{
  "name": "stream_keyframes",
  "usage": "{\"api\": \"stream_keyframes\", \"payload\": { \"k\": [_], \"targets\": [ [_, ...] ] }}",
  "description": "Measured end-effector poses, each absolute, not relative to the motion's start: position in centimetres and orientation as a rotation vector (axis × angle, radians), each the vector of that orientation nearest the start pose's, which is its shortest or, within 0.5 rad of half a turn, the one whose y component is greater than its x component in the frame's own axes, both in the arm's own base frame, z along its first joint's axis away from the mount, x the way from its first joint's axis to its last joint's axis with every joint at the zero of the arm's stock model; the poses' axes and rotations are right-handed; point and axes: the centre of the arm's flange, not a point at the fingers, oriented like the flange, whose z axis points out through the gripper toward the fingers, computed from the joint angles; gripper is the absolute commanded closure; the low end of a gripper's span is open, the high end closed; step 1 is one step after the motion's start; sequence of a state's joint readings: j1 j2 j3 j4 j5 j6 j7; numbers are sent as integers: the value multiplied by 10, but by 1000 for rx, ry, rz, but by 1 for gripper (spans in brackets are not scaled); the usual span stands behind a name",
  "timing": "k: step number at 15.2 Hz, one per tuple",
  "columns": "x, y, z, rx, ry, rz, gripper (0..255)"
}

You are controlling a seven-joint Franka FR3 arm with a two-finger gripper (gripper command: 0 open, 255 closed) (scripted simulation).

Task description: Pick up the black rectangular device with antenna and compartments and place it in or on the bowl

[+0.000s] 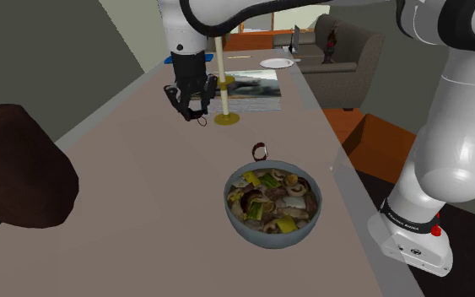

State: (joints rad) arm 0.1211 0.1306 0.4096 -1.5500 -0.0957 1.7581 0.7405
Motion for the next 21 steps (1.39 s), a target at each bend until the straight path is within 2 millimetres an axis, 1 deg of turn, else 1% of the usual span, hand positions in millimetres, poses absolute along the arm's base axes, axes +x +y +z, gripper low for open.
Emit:
{"api": "stream_keyframes", "payload": {
  "k": [10, 14, 16, 18, 20, 21],
  "targets": [
    [535, 287, 636, -3104, 314, -151, 255],
    [535, 287, 654, -3104, 314, -151, 255],
    [519, 292, 657, -3104, 314, -151, 255],
    [495, 297, 658, -3104, 313, -150, 255],
    [475, 309, 656, -3104, 312, -151, 255],
    [460, 315, 655, -3104, 312, -150, 255]
  ]
}}
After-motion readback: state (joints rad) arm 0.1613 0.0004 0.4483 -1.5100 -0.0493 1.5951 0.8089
